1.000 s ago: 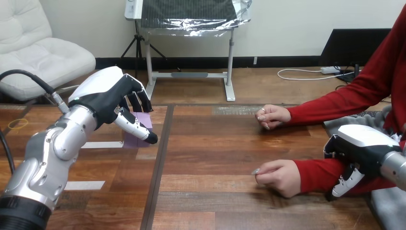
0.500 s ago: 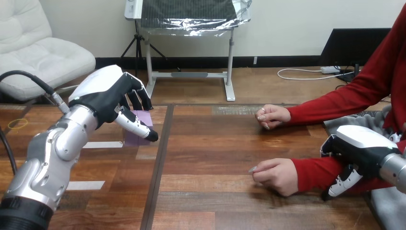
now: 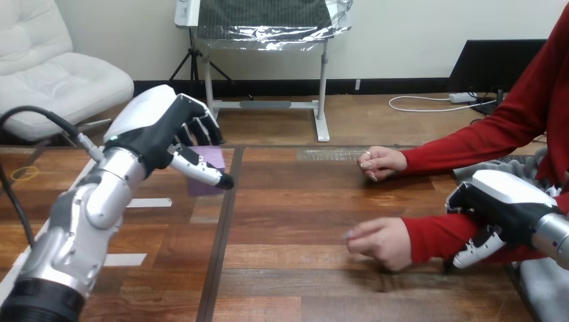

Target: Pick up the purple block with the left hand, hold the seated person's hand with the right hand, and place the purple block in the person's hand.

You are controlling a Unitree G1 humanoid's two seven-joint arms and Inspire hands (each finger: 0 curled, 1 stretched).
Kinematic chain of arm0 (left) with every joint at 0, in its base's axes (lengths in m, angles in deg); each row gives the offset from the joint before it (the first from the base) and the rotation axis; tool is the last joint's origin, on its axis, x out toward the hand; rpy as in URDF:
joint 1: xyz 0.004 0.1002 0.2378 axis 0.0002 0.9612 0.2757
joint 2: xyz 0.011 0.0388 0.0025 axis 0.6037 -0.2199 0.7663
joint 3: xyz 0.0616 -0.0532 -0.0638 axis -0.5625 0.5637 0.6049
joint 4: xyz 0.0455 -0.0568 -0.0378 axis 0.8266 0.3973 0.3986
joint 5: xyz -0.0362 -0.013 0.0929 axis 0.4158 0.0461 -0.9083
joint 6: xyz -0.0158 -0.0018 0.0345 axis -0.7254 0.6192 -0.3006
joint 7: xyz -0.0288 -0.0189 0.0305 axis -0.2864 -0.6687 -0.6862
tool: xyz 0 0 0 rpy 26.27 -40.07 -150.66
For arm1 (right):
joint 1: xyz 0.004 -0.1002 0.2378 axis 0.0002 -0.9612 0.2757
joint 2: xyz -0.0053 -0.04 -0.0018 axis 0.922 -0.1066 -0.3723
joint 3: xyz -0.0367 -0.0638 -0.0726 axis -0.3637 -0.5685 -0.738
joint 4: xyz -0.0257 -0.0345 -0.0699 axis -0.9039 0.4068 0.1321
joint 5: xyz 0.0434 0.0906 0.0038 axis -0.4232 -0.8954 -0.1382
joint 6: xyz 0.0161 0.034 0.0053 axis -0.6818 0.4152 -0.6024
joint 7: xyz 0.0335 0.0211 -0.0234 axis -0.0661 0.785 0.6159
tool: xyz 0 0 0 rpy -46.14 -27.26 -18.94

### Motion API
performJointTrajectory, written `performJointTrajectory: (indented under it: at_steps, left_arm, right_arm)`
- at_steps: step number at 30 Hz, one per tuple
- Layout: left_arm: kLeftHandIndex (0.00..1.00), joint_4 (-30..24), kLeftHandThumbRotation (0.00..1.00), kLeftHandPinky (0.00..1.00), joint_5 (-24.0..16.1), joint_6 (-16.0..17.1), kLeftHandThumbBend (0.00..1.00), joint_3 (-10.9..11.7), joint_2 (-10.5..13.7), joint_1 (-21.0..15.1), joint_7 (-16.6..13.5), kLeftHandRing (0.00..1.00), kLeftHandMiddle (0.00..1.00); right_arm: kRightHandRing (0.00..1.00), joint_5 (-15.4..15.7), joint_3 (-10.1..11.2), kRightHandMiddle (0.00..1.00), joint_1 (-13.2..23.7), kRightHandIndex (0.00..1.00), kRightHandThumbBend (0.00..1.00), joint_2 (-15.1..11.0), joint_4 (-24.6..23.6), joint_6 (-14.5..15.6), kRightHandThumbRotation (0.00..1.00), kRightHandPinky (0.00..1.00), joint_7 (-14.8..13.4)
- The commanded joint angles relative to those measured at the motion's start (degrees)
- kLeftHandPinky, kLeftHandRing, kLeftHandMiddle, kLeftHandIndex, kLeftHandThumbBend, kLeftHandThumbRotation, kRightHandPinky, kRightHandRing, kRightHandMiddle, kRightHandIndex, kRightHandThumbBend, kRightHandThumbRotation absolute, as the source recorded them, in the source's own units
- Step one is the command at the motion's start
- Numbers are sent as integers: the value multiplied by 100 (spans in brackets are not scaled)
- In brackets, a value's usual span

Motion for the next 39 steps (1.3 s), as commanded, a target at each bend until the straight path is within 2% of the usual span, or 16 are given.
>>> performJointTrajectory:
  at_steps: [1, 8, 18, 31, 39]
  left_arm:
    - [43, 209, 0, 37, 126, 64, 79, 146, -203, -237, -234, 39, 44]
    - [44, 545, 0, 38, 240, 132, 77, 119, -433, -315, -348, 40, 44]
    - [44, 1019, 0, 37, 279, 308, 77, 54, -729, -450, -502, 39, 43]
    - [44, 1583, 0, 35, 295, 460, 80, 13, -1135, -635, -633, 37, 42]
    - [43, 1854, 0, 33, 336, 683, 81, 25, -1362, -699, -754, 36, 41]
  right_arm:
    - [25, -290, 265, 30, 137, 30, 80, 18, -378, -267, 16, 23, -89]
    - [24, -464, 384, 29, 67, 30, 82, 94, -566, -390, 15, 23, -103]
    - [26, -587, 380, 31, 6, 32, 83, 159, -873, -404, 14, 25, -41]
    - [28, -786, 373, 32, -56, 33, 82, 341, -1205, -285, 16, 26, 61]
    - [28, -776, 414, 32, -80, 33, 81, 475, -1437, -94, 18, 26, 140]
